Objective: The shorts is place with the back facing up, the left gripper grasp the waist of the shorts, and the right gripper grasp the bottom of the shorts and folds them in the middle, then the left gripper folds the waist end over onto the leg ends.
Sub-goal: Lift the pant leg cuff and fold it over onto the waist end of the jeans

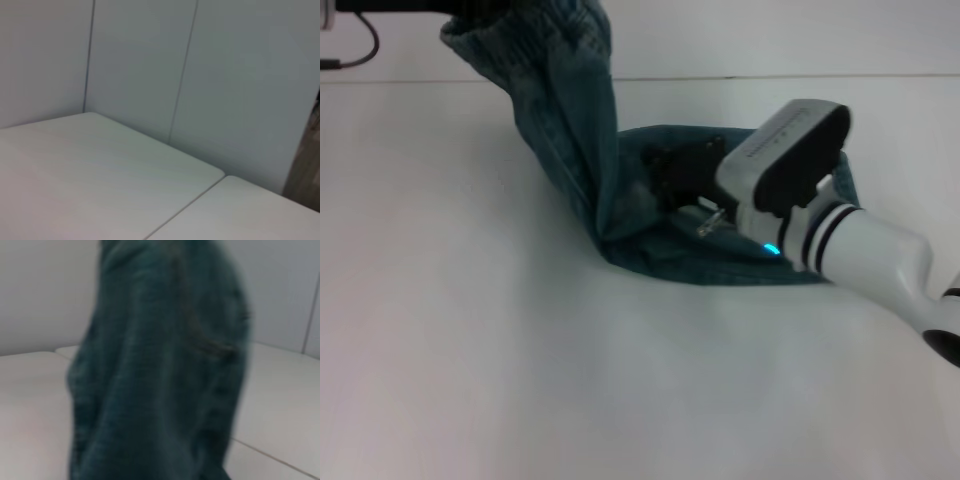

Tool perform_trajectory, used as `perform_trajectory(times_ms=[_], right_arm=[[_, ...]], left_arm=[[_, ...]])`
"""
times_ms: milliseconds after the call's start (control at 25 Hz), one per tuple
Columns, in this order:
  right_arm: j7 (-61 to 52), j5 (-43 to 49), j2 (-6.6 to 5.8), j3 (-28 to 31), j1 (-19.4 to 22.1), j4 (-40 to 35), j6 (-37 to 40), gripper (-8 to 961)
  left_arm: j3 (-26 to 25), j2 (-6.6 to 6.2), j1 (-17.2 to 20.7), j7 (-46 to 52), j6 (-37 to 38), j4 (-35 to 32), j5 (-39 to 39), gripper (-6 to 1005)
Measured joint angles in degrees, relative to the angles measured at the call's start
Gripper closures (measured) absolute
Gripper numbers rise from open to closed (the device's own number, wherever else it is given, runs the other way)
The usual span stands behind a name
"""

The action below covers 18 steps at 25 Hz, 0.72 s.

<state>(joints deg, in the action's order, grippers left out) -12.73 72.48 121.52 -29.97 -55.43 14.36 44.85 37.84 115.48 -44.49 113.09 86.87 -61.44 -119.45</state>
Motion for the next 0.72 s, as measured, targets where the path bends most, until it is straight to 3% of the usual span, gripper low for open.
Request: perform_trajectory(times_ms=[120,480,720], right_arm=[[0.56,4.21,0.02,2.97,-1.11,1.95,-0.66,945],[0.79,29.68,0.03,21.79,-1.28,7.25,-6.13,935],[0.8,36.19,0.03,26.07,-1.05,9.14,-7.14,929]], left_arm=[[0.37,-0.25,-0.96,0.74,1.4,-0.85,0.33,982],[0.57,0.12,-1.17,1.71,2.84,-2.9,0.56,983],[0.49,0.66,-0.35,1.54,3.14,-2.97,0.58,984]])
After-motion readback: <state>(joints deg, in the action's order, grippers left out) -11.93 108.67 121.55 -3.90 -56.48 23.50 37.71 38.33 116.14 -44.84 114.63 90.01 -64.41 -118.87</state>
